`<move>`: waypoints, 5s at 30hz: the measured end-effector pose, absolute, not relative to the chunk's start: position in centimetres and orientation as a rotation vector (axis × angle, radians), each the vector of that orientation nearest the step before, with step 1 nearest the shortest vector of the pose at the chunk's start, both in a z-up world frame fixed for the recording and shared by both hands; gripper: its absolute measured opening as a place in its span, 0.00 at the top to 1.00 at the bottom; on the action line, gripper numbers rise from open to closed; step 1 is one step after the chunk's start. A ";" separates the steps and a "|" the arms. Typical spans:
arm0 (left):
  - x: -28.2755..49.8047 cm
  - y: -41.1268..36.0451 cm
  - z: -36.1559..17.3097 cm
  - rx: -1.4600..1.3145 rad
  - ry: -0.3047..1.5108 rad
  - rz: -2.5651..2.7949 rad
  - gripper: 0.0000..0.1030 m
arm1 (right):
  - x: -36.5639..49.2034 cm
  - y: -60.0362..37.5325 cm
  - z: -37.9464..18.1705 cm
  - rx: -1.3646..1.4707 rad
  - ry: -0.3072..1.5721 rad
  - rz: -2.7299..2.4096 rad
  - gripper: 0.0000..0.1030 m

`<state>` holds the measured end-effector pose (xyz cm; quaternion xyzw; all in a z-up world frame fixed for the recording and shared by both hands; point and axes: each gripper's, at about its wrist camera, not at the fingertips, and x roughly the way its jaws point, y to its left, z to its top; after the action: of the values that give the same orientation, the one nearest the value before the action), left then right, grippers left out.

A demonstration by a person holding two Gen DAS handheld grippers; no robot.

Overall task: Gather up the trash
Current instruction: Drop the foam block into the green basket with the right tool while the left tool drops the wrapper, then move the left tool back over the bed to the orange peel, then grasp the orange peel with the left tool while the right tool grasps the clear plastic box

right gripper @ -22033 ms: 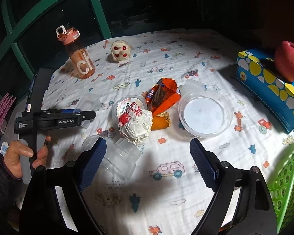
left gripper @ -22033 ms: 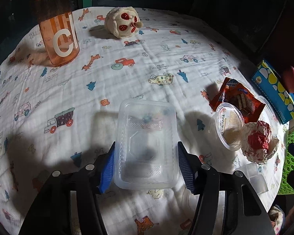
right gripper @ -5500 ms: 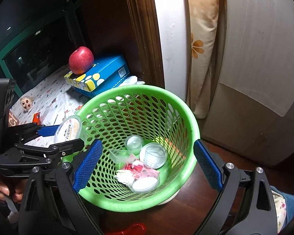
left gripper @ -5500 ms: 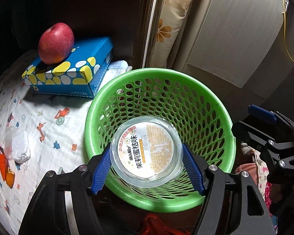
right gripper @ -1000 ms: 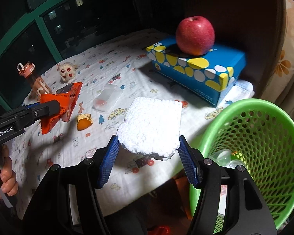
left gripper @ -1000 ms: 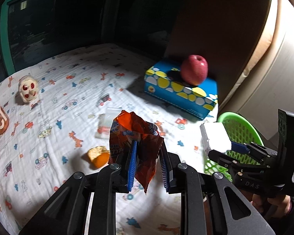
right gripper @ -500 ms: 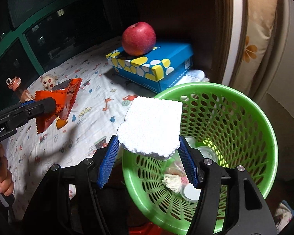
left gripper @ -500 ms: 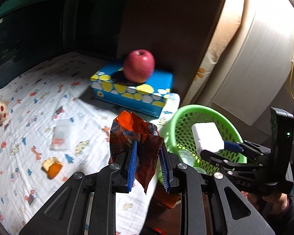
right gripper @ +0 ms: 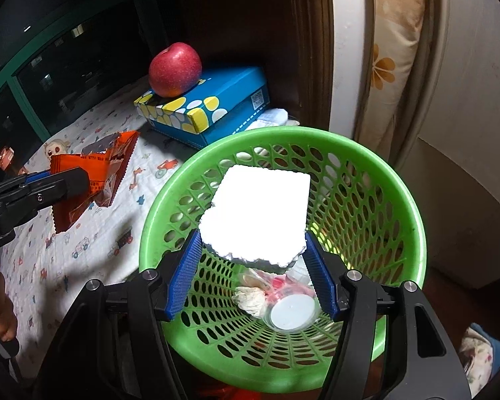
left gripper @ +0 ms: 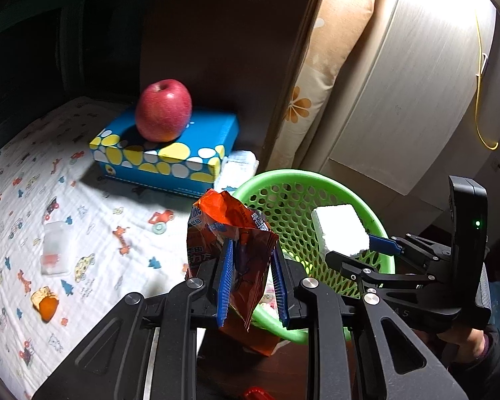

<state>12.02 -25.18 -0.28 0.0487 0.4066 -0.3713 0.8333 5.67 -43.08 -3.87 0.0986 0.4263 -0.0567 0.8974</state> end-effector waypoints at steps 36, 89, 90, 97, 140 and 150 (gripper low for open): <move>10.1 -31.4 -3.7 0.168 0.954 -0.857 0.44 | 0.9 -47.9 -2.2 0.260 0.823 -0.190 0.31; 22.4 -4.5 -13.1 0.186 0.989 -0.404 0.33 | 14.6 -29.5 -3.9 0.156 0.917 0.146 0.27; 22.5 -4.5 -13.2 0.188 0.990 -0.407 0.36 | 14.9 -29.4 -4.0 0.154 0.920 0.148 0.27; 22.9 -4.5 -14.0 0.210 0.990 -0.423 0.47 | 16.8 -27.5 -4.7 0.135 0.940 0.174 0.27; 17.6 3.7 -9.6 -0.007 0.927 -0.333 0.75 | 32.7 -13.5 -12.8 0.117 1.143 0.162 0.41; 17.3 3.3 -9.5 -0.026 0.932 -0.339 0.75 | 31.3 -14.9 -12.0 0.125 1.124 0.175 0.50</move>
<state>17.30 3.32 -9.47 -0.0123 0.4471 -0.1625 0.8795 31.32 -14.89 -11.99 0.0593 0.5319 0.0830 0.8407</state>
